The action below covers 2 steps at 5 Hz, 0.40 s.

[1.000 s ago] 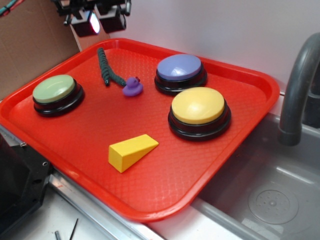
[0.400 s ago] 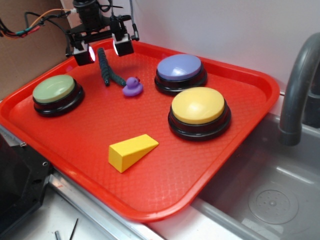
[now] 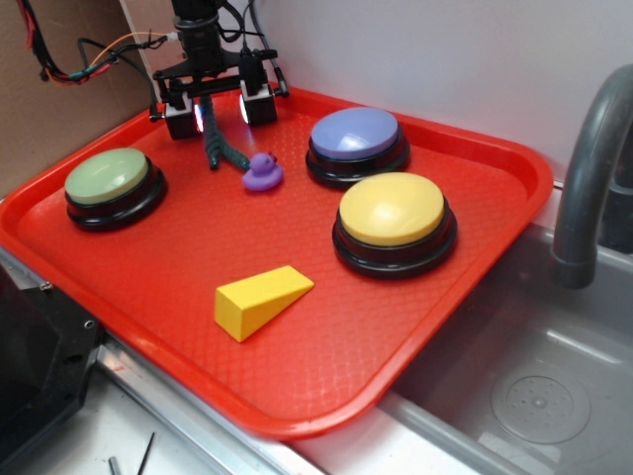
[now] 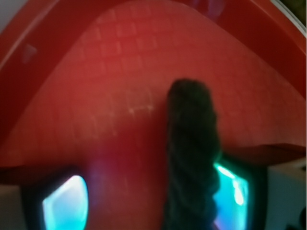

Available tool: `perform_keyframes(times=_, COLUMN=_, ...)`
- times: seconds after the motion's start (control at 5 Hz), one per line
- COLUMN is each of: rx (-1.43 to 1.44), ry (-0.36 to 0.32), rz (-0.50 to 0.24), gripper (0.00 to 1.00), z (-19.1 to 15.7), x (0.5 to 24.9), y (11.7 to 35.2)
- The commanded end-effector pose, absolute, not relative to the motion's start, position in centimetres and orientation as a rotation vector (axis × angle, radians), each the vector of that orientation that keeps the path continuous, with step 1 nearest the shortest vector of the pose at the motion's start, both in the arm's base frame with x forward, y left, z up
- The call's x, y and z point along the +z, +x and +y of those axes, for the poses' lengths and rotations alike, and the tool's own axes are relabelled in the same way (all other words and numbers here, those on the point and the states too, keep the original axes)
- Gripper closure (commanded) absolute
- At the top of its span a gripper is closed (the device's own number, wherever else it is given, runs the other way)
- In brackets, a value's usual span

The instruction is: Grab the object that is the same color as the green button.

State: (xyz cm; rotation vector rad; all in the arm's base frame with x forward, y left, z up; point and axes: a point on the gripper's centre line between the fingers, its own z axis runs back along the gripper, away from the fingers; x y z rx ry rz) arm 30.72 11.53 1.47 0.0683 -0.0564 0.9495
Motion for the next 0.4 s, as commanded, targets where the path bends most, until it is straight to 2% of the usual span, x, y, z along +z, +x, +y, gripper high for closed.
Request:
perform_keyframes(times=0.0, rx=0.95, ry=0.045, rz=-0.128, gripper=1.0, z=11.83, x=3.19, y=29.28)
perform_keyframes(times=0.2, rx=0.928, ry=0.038, rz=-0.14, gripper=1.0, z=11.22, x=3.93, y=28.93)
